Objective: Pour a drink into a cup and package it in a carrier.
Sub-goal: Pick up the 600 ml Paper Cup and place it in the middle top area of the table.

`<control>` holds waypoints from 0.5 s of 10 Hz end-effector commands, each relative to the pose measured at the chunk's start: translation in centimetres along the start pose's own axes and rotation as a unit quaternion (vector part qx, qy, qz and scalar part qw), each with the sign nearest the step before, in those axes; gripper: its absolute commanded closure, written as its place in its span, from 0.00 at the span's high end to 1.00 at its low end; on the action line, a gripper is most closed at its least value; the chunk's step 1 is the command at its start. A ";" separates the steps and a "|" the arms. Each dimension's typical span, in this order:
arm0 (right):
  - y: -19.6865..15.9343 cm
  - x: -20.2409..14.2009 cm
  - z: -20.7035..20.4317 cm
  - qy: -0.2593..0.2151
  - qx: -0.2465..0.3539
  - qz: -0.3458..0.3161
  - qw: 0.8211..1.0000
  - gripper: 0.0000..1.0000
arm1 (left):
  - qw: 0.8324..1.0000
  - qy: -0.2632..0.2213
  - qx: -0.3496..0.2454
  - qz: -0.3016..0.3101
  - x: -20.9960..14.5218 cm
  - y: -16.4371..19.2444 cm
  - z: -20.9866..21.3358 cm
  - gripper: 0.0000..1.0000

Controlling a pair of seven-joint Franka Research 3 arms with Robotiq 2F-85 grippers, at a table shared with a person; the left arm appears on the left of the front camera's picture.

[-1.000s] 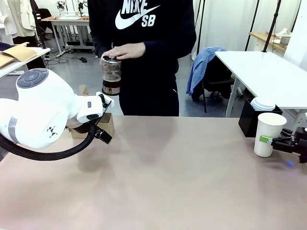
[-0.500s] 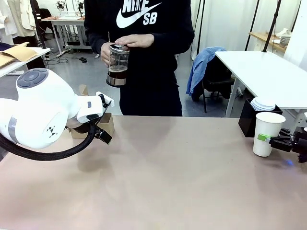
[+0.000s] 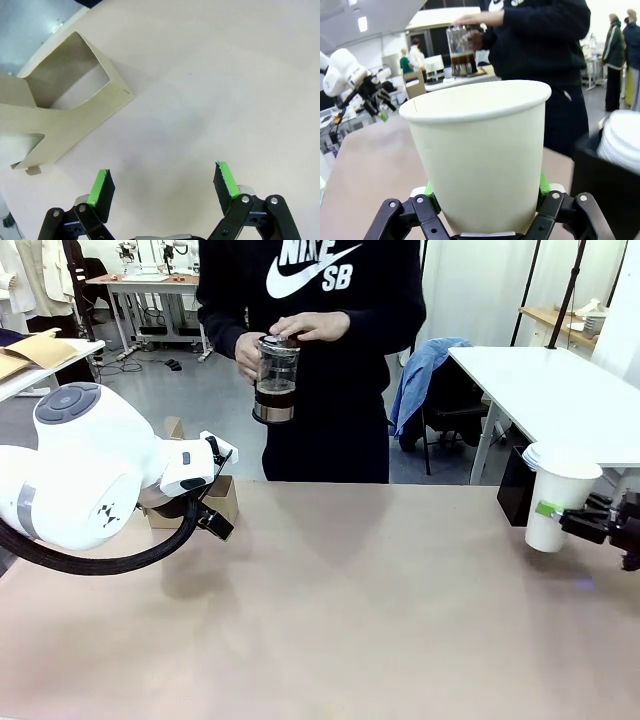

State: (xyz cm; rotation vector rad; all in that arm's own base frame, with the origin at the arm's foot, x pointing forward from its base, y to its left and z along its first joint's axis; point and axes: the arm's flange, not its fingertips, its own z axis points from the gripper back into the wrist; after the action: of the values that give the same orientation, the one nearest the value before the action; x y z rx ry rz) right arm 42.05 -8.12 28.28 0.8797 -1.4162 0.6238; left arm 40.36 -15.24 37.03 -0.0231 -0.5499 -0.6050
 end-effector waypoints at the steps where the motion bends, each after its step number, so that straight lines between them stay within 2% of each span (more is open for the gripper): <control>1: 4.8 3.9 -6.0 -0.001 -0.036 0.003 0.999 0.80 | 1.000 0.000 -0.001 0.001 0.0 0.1 0.0 1.00; 2: 6.2 4.8 -9.4 0.012 -0.040 0.011 0.999 0.80 | 1.000 0.000 -0.001 0.001 0.0 0.1 0.0 1.00; 3: 7.2 5.3 -13.2 0.030 -0.018 0.014 0.999 0.80 | 1.000 0.000 -0.001 0.001 0.0 0.1 0.0 1.00; 5: 7.8 5.0 -19.6 0.023 -0.016 0.008 1.000 0.80 | 1.000 0.000 -0.001 0.001 0.0 0.1 0.0 1.00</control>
State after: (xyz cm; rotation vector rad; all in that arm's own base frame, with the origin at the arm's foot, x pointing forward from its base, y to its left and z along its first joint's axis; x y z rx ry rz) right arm 44.59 10.59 35.97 0.8437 -1.4025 0.6621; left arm 40.35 -15.28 37.01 -0.0226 -0.5495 -0.6059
